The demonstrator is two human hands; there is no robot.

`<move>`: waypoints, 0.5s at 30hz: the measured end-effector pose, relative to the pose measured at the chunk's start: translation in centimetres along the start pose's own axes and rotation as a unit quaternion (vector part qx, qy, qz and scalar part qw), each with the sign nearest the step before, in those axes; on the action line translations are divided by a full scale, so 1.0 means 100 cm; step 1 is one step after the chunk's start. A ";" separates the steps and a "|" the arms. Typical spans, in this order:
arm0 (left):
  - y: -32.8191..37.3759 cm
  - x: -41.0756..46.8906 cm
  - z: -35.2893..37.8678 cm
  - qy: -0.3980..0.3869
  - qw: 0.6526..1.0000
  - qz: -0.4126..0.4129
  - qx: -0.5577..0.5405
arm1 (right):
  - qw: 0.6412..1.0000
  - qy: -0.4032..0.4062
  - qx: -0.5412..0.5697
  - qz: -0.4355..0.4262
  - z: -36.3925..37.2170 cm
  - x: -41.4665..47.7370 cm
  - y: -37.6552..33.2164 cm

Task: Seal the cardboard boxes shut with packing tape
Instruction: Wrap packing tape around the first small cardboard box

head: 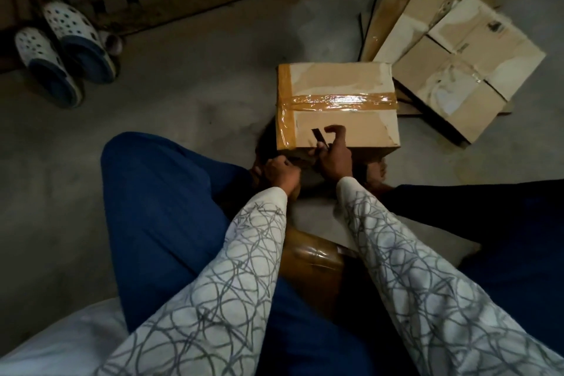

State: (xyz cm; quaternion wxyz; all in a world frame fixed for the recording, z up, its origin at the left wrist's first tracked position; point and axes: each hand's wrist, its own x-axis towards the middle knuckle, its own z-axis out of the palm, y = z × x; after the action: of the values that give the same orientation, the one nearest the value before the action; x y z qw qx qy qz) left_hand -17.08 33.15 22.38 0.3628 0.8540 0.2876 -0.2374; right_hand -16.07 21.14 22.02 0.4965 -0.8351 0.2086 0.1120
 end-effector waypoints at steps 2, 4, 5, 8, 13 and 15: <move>-0.001 -0.004 -0.003 0.015 0.999 -0.015 -0.039 | 0.999 -0.017 0.016 -0.033 0.009 -0.005 -0.006; -0.001 -0.005 -0.007 0.026 0.997 -0.020 -0.073 | 0.997 -0.051 0.006 -0.051 0.015 -0.008 -0.015; 0.000 -0.009 -0.012 0.027 0.996 -0.021 -0.087 | 0.997 -0.053 -0.007 -0.052 0.017 -0.010 -0.019; 0.007 -0.008 -0.023 0.042 0.994 0.003 -0.098 | 0.999 -0.004 0.006 -0.038 0.013 -0.025 -0.029; 0.025 -0.019 -0.036 0.047 0.993 0.084 -0.064 | 0.998 0.056 0.035 0.011 -0.017 -0.055 -0.001; 0.033 -0.032 -0.036 0.025 0.988 0.115 -0.098 | 0.996 0.053 0.063 0.028 -0.030 -0.066 0.011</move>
State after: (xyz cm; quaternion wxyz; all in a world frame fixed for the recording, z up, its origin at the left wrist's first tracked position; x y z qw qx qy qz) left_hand -16.52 32.93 28.22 0.4629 0.8471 0.2182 -0.1436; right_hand -22.49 19.61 25.16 0.5327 -0.8009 0.2647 0.0687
